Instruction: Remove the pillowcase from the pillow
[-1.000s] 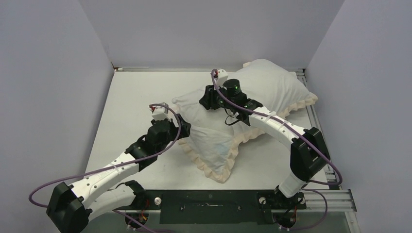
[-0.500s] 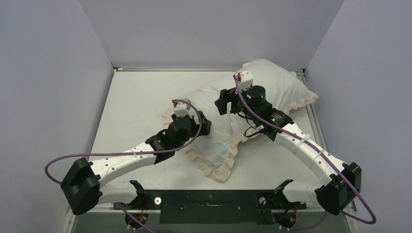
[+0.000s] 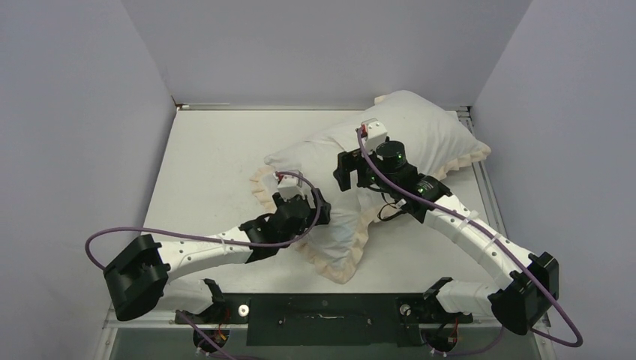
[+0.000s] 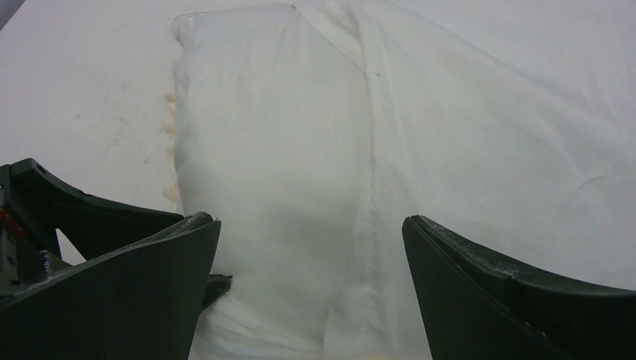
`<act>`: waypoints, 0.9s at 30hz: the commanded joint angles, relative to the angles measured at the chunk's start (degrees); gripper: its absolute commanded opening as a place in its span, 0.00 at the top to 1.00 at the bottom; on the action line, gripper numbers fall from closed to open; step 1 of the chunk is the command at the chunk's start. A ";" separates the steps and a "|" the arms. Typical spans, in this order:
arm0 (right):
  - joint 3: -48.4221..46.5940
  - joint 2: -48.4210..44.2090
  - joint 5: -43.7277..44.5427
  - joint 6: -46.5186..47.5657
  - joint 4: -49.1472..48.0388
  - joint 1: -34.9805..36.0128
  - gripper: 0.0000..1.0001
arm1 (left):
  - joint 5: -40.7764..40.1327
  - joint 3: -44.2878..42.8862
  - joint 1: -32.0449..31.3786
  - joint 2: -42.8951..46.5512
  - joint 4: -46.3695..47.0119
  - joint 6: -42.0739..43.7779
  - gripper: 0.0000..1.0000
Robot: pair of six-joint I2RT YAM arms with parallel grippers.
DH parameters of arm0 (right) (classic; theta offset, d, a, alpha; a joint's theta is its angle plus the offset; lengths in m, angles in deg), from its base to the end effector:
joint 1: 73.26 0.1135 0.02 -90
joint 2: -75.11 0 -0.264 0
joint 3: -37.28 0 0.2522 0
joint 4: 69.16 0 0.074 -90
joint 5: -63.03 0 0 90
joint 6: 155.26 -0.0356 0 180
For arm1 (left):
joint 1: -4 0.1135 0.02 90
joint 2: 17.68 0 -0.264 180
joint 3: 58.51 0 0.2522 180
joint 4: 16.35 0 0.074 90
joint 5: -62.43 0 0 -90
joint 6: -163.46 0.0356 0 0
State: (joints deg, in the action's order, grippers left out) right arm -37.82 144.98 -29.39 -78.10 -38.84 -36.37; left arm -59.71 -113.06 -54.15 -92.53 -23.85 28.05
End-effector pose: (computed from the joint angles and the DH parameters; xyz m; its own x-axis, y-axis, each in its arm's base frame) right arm 0.2227 0.1690 0.3379 -0.4707 -0.0757 -0.8790 -0.5392 0.8133 0.2187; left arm 0.1637 -0.2276 0.2323 -0.5081 -0.3248 -0.7977 0.1553 0.8764 -0.4558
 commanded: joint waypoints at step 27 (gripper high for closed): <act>-2.32 15.39 16.77 0.14 13.54 14.73 0.10 | 6.91 17.15 -0.32 1.84 6.08 -19.02 0.77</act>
State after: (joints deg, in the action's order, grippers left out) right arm -39.97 158.00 -18.99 -76.79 -30.01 -21.66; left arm -53.44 -97.94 -55.13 -90.39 -15.54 8.31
